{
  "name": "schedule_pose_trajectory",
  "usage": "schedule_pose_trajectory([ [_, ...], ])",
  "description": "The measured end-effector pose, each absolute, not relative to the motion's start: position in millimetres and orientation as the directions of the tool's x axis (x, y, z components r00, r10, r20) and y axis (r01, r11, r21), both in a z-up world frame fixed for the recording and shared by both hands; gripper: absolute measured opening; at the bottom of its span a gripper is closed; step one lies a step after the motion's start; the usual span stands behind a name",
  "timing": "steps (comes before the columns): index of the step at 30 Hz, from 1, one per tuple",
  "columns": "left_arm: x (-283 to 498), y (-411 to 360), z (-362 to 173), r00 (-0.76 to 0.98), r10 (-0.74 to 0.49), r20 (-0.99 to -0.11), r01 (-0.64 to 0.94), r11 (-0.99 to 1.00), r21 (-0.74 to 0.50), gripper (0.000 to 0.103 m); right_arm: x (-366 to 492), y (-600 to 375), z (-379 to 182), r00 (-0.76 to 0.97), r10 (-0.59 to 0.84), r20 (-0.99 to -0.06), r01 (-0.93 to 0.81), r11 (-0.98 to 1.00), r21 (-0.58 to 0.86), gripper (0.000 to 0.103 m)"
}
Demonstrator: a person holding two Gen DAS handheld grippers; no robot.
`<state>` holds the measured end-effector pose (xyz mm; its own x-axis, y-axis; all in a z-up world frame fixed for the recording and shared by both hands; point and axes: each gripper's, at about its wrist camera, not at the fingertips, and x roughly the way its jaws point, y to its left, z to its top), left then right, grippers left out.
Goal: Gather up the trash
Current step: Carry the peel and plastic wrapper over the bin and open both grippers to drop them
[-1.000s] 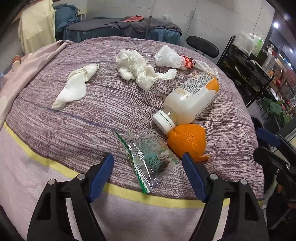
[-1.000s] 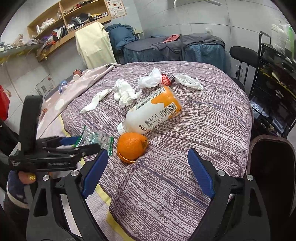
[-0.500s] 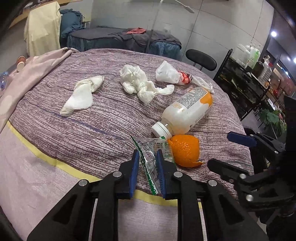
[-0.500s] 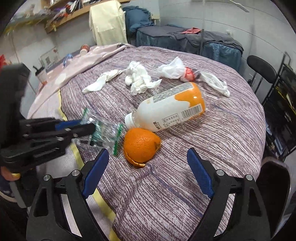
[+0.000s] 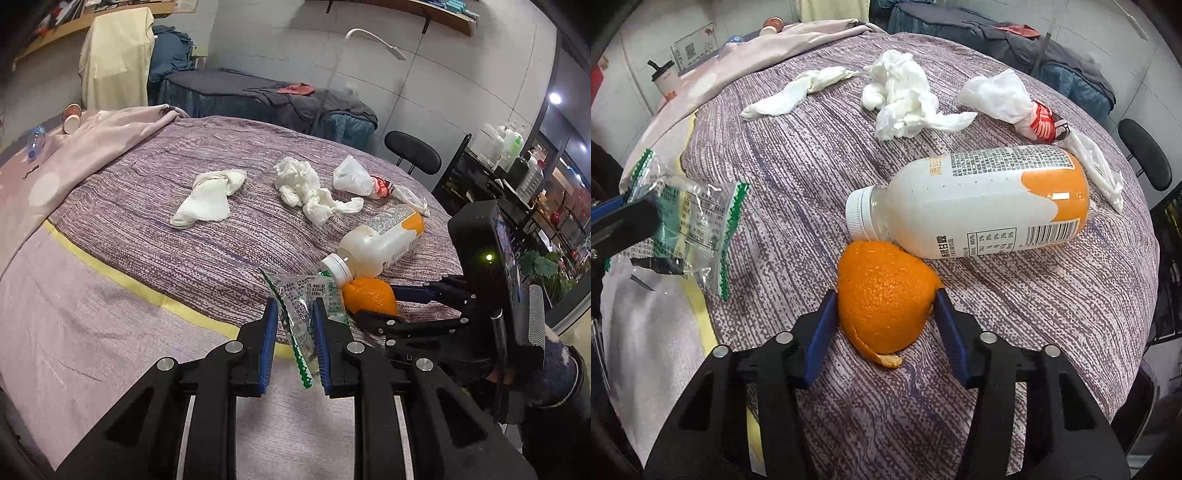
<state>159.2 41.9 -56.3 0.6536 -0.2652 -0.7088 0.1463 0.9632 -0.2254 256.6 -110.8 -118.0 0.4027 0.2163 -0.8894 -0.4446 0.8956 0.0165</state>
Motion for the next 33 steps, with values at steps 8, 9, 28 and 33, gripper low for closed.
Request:
schedule_pose_trajectory([
  [8, 150, 36, -57, 0.654, -0.288, -0.7, 0.162, 0.956, -0.243, 0.019, 238, -135, -99, 0.448, 0.314, -0.837, -0.413, 0.903, 0.118, 0.038],
  [9, 149, 35, -58, 0.65, -0.299, -0.699, 0.172, 0.953, -0.248, 0.019, 234, -139, -96, 0.458, 0.325, -0.827, -0.403, 0.905, 0.132, 0.038],
  [28, 123, -16, -37, 0.669, -0.409, -0.62, 0.301, 0.912, -0.277, 0.019, 152, -231, -52, 0.642, 0.344, -0.685, -0.233, 0.939, 0.253, 0.037],
  [33, 118, -35, -34, 0.665, -0.442, -0.602, 0.349, 0.897, -0.273, 0.019, 135, -254, -53, 0.674, 0.331, -0.66, -0.184, 0.941, 0.284, 0.037],
])
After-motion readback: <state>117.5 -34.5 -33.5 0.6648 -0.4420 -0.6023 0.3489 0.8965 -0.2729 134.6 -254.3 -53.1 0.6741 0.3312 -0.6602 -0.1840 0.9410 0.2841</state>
